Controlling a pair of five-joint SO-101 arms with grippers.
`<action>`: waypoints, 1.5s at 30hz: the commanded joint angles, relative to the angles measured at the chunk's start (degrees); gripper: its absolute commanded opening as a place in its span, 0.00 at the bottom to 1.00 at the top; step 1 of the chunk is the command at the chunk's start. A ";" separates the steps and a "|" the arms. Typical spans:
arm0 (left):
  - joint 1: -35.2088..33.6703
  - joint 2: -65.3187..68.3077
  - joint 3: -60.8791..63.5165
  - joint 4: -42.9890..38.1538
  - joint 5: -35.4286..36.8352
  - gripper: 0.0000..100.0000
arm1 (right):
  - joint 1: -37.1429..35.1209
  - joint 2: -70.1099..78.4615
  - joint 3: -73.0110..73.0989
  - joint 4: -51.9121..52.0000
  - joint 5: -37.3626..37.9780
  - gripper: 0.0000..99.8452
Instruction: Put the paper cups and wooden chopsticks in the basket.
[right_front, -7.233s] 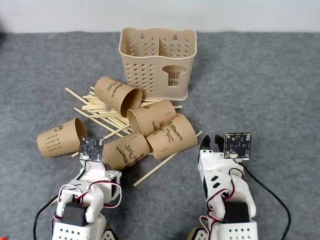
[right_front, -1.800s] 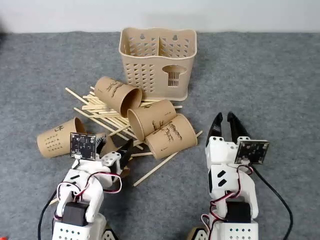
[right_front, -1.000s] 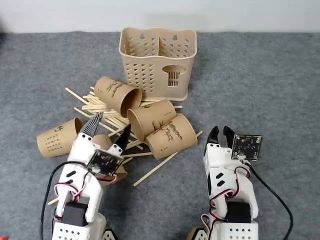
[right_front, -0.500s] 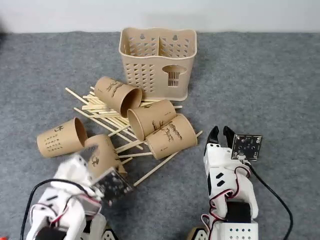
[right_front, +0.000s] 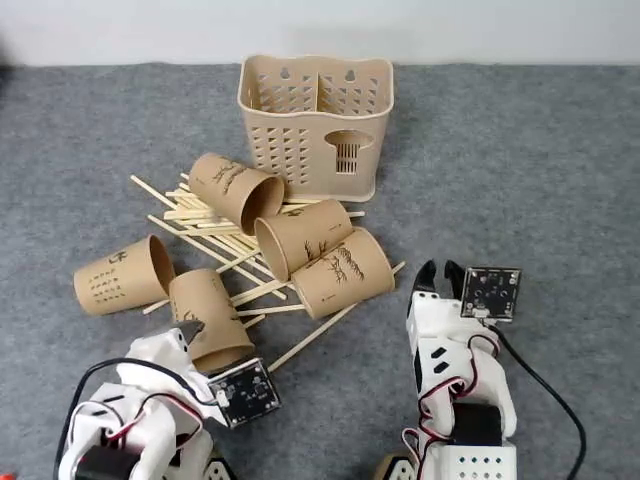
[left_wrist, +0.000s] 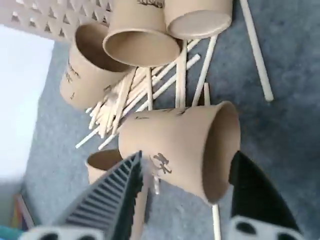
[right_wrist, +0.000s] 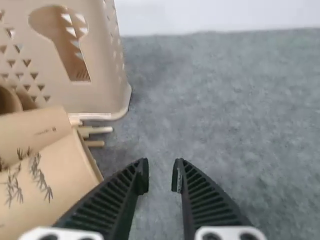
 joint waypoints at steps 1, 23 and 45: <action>-0.18 -0.53 1.45 -0.97 -2.37 0.27 | 0.22 -0.75 0.97 0.75 0.09 0.10; -2.11 -0.53 6.55 -14.86 -26.64 0.27 | 0.40 -0.75 0.97 0.75 0.09 0.10; -18.90 -0.62 0.75 -6.68 -46.77 0.34 | 0.13 -0.75 0.97 0.84 0.00 0.10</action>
